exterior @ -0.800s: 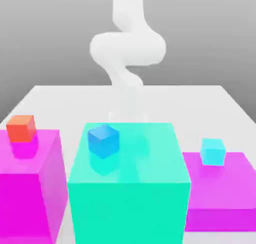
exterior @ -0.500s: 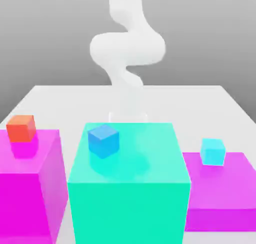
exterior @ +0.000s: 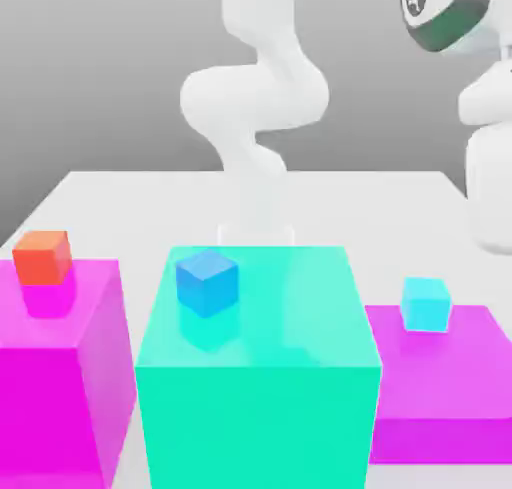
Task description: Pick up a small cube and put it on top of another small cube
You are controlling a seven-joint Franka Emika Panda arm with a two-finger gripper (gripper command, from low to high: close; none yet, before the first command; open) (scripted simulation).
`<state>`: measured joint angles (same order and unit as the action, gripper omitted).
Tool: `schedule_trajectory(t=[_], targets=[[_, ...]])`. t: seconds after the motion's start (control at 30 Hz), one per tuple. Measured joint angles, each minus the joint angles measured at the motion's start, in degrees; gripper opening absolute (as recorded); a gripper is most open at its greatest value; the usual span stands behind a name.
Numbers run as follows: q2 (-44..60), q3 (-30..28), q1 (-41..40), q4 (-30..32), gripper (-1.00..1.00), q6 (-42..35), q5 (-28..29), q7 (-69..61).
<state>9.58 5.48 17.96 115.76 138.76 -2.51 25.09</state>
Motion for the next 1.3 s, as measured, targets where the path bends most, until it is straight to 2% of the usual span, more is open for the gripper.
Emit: schedule_trajectory(t=[0.33,0.47,0.5,0.7,0.9,1.1,1.3], targets=[[20.7,1.7,6.9,-6.0,0.00,2.6,7.6,-2.3],[29.0,0.9,8.6,-8.2,0.00,7.1,9.6,-2.0],[30.5,0.7,8.8,-8.6,-1.00,8.2,9.8,-1.9],[31.3,0.5,8.9,-8.8,-1.00,8.7,9.7,-2.0],[21.5,0.4,6.5,-5.9,-1.00,1.9,7.8,-2.9],[9.0,-5.7,-1.2,-0.5,-1.00,-4.5,4.7,-3.2],[-2.8,-13.0,-8.8,4.9,-1.00,-10.8,4.1,-2.2]])
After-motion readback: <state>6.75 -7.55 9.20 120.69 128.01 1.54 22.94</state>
